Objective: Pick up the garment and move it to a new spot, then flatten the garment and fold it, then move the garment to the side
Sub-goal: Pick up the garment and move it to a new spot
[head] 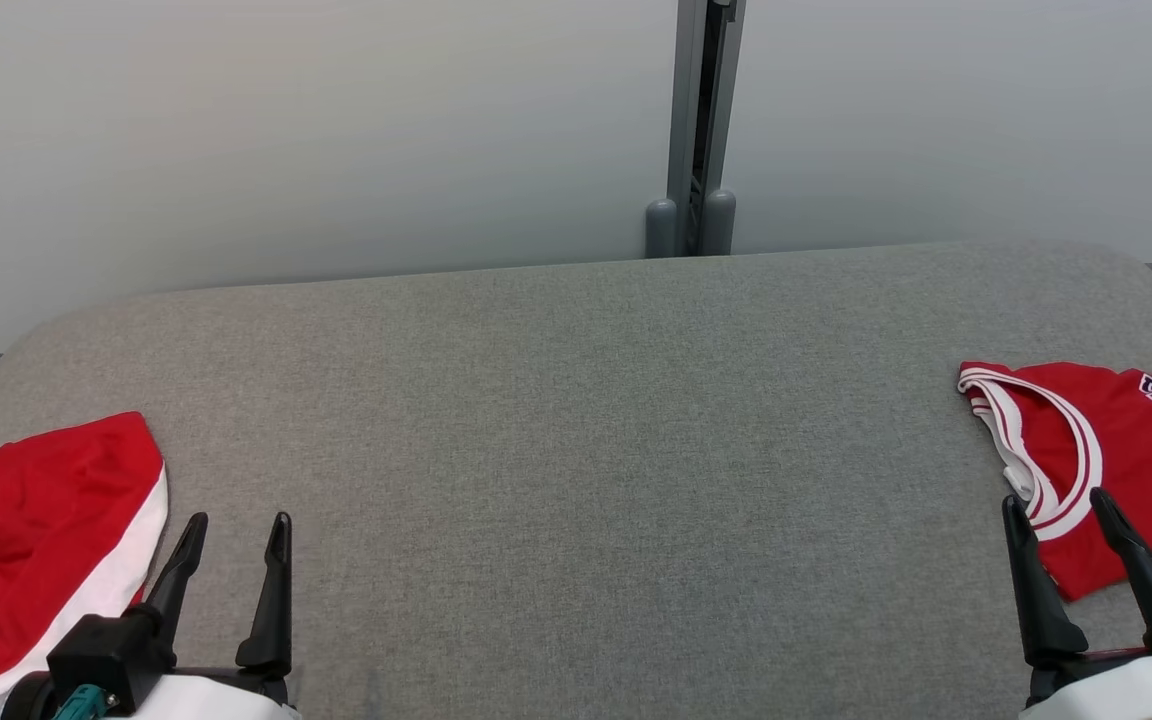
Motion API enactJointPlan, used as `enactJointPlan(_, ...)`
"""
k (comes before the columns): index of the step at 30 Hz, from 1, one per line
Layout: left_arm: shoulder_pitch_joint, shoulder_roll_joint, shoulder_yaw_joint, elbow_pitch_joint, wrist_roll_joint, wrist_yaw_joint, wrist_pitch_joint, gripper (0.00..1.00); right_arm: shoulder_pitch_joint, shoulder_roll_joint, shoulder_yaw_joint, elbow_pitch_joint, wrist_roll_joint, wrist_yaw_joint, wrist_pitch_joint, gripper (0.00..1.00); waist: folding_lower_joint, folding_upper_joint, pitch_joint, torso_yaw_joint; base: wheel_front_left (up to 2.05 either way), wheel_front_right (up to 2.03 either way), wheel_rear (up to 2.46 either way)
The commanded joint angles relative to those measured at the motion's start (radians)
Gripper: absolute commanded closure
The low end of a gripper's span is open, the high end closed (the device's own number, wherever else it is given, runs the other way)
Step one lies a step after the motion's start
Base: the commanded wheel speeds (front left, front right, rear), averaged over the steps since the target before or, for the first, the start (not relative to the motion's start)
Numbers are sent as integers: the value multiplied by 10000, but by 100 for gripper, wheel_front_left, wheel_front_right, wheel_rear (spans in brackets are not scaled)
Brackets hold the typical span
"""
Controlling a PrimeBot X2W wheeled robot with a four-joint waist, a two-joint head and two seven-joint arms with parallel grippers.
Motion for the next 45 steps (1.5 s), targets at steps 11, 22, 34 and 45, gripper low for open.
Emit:
enactJointPlan(11, -131, 115, -86, 35, -73, 31, 52, 0, 146, 34, -111, -181, -12, -3, 53, 0, 0, -1, 57, 12, 0, 0, 0)
enactJointPlan(22, -238, 169, -134, 2, -122, 68, 76, 0, 145, 46, -124, -109, 37, -3, 65, 0, 0, -1, 72, 58, 0, 0, 0)
enactJointPlan(34, -372, 133, -148, -12, -186, 133, 2, 0, 47, 46, -18, -99, 41, -3, -44, 0, 0, -1, 91, 456, 0, 0, 0)
enactJointPlan(45, -732, 111, -226, 165, -254, 53, -108, 0, -48, 40, 325, -210, 215, -3, -122, 0, 0, -1, 93, 2612, 0, 0, 0)
